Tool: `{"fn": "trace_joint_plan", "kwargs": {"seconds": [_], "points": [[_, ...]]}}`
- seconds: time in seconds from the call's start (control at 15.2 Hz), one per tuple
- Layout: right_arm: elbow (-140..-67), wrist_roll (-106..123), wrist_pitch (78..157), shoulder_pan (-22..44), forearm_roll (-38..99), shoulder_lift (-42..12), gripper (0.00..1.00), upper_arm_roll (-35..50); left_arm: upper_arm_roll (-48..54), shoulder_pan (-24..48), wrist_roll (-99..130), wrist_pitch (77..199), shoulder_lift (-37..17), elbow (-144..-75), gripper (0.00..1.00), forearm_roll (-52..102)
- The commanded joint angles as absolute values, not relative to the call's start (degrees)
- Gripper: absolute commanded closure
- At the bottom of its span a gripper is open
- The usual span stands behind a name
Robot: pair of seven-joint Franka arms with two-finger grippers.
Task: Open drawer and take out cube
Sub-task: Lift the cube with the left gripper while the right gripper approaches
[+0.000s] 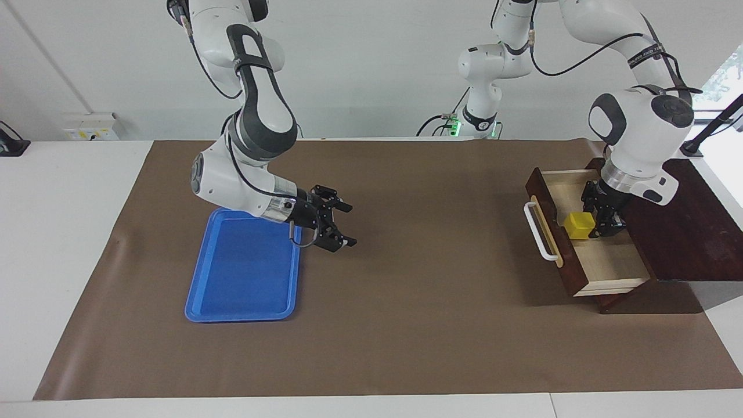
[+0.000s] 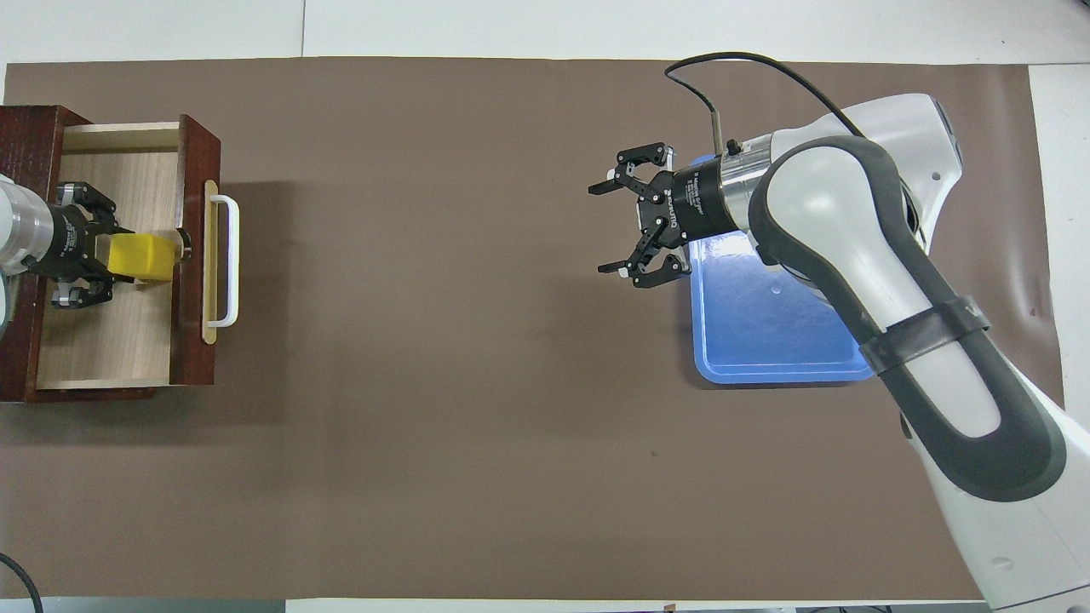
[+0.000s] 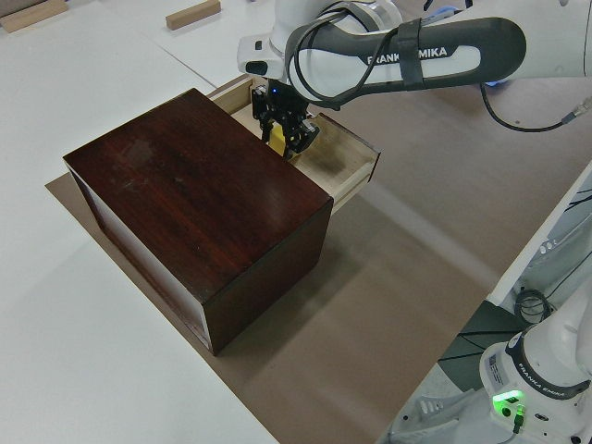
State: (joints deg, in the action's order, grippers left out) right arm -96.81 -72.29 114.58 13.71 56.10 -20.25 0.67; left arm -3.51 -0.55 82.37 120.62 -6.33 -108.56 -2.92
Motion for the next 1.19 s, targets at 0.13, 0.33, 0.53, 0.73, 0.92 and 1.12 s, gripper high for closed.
{"fn": "trace_joint_plan", "kwargs": {"seconds": [0.13, 0.33, 0.53, 0.73, 0.92, 1.12], "points": [[-98.3, -70.8, 115.7, 13.7, 56.7, -19.1, 0.00, 0.7, -3.8, 2.5, 82.7, 108.1, -6.5, -97.8, 1.00, -3.7], [-98.4, -70.8, 115.8, 13.7, 56.7, -19.1, 0.00, 0.7, -3.8, 6.7, 85.5, 101.1, -7.8, -91.3, 1.00, -3.3], [-98.3, -70.8, 116.1, 13.8, 56.7, -19.1, 0.00, 0.7, -3.8, 12.1, 92.7, 100.4, -8.7, -89.2, 1.00, -3.3], [-98.3, -70.8, 116.0, 13.8, 56.7, -19.1, 0.00, 0.7, -3.6, 15.9, 99.1, 101.2, -8.7, -89.5, 1.00, -3.2], [-98.4, -70.8, 116.1, 13.8, 56.7, -19.1, 0.00, 0.7, -3.5, 19.2, 104.3, 102.7, -8.6, -90.9, 1.00, -3.1], [-98.2, -70.9, 116.0, 14.5, 56.7, -19.5, 0.00, 0.7, -3.6, 23.1, 107.7, 105.8, -9.4, -92.7, 1.00, -3.3]]}}
